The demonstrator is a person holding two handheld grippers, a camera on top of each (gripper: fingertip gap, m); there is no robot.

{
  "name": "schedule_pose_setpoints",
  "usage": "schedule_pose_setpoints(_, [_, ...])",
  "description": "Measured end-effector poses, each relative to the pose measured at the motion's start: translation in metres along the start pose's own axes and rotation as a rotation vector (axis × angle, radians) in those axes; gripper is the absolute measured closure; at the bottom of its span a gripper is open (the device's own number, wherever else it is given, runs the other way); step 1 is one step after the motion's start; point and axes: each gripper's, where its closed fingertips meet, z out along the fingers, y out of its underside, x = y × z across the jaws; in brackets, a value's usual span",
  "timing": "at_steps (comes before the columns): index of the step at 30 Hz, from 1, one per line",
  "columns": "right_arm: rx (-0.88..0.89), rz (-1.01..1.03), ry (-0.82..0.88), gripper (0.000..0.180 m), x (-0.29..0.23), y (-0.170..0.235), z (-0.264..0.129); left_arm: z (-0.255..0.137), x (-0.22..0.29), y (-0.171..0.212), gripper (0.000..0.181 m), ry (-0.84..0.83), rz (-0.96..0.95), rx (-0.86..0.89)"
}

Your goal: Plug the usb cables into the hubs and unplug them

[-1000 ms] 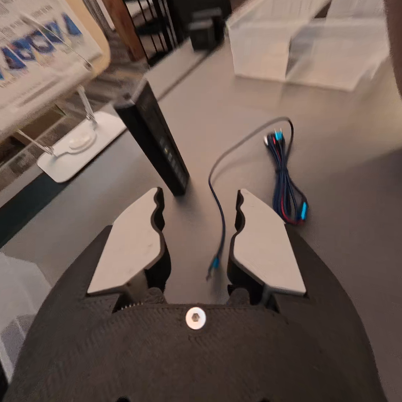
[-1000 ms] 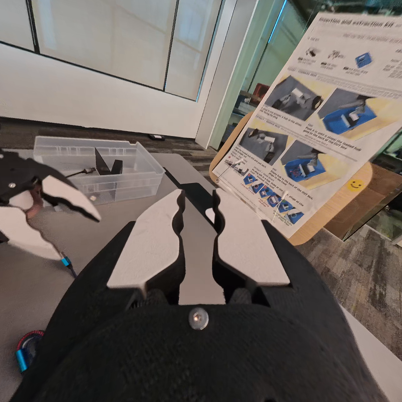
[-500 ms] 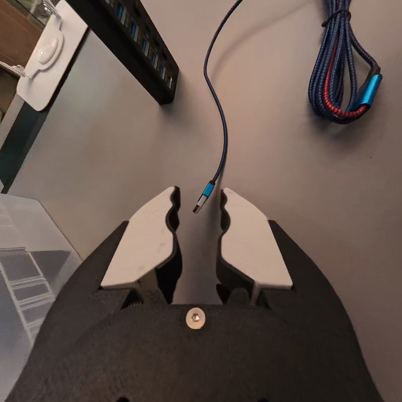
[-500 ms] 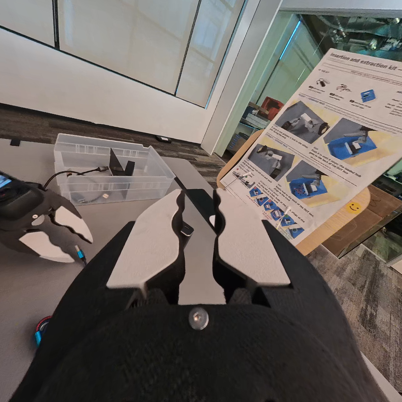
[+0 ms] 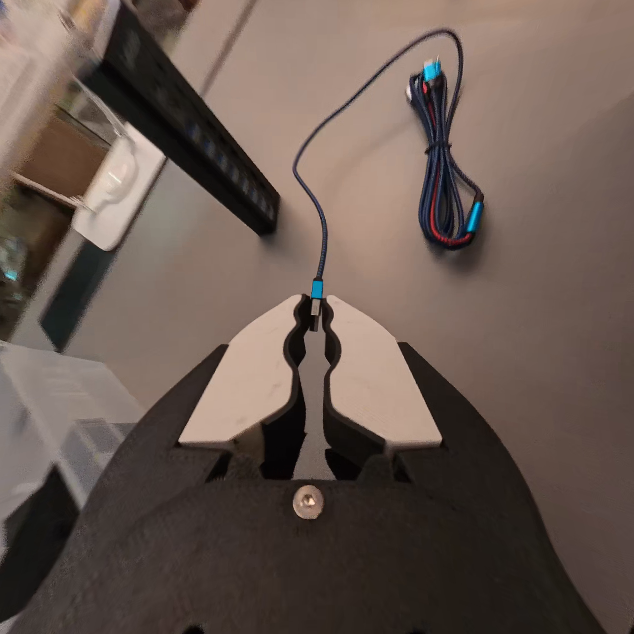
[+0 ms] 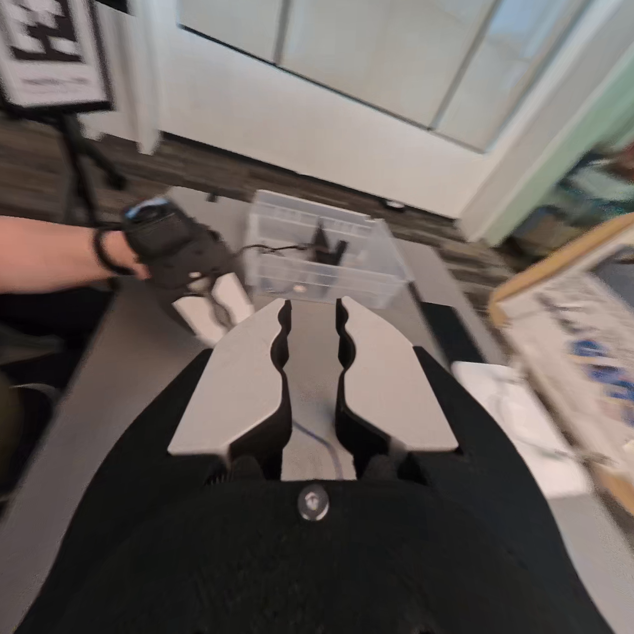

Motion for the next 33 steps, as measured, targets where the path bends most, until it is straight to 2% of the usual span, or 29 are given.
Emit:
schedule_pose_setpoints(1, [0.002,0.059,-0.102,0.155,-0.015,0.000,0.003,-0.006,-0.003,-0.009,0.176,-0.036,0.041,0.016])
schedule_pose_setpoints(4, [0.005,0.208,-0.299,0.155,-0.044,-0.005,0.004,-0.024,-0.015,-0.039,0.176,-0.151,0.170,0.061])
schedule_pose_setpoints(9, [0.065,0.426,-0.406,0.144,-0.060,-0.010,0.004,-0.034,-0.033,-0.084,0.176,-0.208,0.251,0.145])
schedule_pose_setpoints(13, [0.062,0.723,-0.473,0.145,-0.067,0.020,0.010,-0.037,-0.037,-0.111,0.176,-0.203,0.266,0.222])
schedule_pose_setpoints(15, [0.080,0.794,-0.507,0.147,-0.074,0.041,0.007,-0.039,-0.030,-0.121,0.176,-0.185,0.279,0.257])
schedule_pose_setpoints(18, [0.217,0.905,-0.434,0.143,-0.059,0.063,0.016,-0.040,-0.013,-0.130,0.176,-0.151,0.307,0.308])
schedule_pose_setpoints(22, [0.508,1.108,-0.531,0.143,-0.039,0.057,0.008,-0.039,-0.001,-0.132,0.176,-0.130,0.330,0.341])
schedule_pose_setpoints(28, [0.548,1.111,-0.663,0.163,-0.047,0.056,-0.002,-0.036,0.006,-0.127,0.175,-0.065,0.313,0.397])
schedule_pose_setpoints(33, [0.501,1.032,-0.640,0.173,-0.052,0.062,-0.001,-0.035,0.012,-0.123,0.176,-0.024,0.308,0.450])
